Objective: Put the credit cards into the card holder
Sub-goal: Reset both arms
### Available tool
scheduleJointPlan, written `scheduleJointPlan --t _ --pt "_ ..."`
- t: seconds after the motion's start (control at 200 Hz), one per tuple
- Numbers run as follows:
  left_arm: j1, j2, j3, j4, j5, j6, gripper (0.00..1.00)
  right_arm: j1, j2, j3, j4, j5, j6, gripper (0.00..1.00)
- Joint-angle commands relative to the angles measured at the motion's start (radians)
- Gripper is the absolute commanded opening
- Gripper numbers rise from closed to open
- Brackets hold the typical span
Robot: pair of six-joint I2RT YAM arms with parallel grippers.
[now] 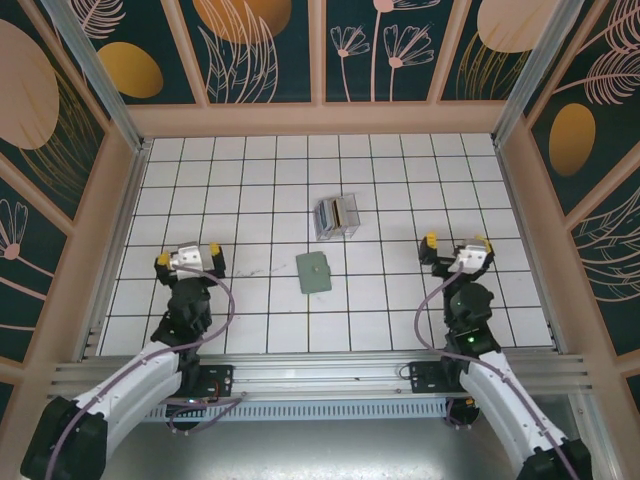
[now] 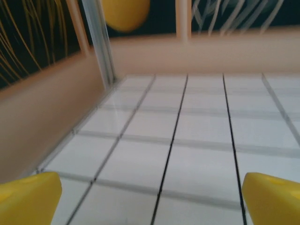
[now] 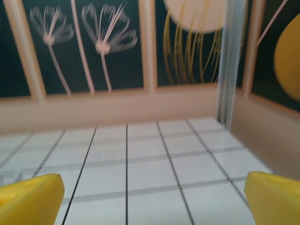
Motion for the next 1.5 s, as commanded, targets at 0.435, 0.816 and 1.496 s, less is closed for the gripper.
scheduleJointPlan --t 0.435,0.816,1.496 --pt "0.180 0.571 0.134 0.466 0.330 -0.008 0.99 -0.307 0.589 -0.067 0.562 -0.388 0.093 0.99" --pt "0.297 0.696 0.194 0.527 0.350 -0.036 0.99 -0.321 1.072 0.070 0.864 -0.377 0.147 0.99" --pt "0.369 0.816 0.215 0.581 0.424 -0.096 0.99 -0.275 1.131 0.210 0.643 -0.254 0.137 0.99"
